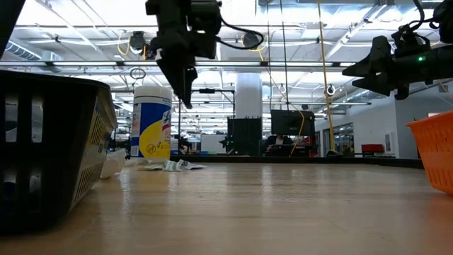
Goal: Pick & Place First Aid Supplies
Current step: Put the towelette pack into the black bin, then put the bandage into the green bin
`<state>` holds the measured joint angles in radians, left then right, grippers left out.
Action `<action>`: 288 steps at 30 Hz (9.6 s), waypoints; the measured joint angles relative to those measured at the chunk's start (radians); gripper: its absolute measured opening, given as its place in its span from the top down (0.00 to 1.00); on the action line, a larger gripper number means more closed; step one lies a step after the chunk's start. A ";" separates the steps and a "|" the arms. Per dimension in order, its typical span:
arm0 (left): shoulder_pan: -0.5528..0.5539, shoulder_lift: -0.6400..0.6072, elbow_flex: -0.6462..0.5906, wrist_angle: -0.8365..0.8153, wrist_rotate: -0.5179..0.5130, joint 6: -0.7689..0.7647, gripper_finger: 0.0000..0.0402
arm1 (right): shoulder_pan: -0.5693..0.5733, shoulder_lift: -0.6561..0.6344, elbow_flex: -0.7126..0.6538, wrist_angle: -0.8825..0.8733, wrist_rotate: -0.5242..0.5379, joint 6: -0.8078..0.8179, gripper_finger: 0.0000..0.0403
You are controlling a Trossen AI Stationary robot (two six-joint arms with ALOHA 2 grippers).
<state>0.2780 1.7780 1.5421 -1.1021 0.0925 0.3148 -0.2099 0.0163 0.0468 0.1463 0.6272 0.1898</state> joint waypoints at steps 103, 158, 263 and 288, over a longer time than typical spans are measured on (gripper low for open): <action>-0.870 0.065 0.000 -0.018 -0.099 -0.847 1.00 | 0.000 0.000 0.000 0.000 0.000 0.000 0.34; -0.166 -0.032 0.000 -0.185 -0.092 -0.952 0.43 | 0.000 0.000 0.000 0.000 0.000 0.000 0.34; -0.021 -0.352 -0.568 -0.023 -0.316 -1.706 1.00 | 0.000 0.000 0.000 0.000 0.000 0.000 0.34; -0.580 -0.496 -0.642 -0.018 0.087 -2.135 1.00 | 0.000 0.000 0.000 0.000 0.000 0.000 0.34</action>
<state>-0.3021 1.2816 0.9005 -1.1203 0.1798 -1.8205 -0.2098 0.0166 0.0468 0.1463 0.6272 0.1898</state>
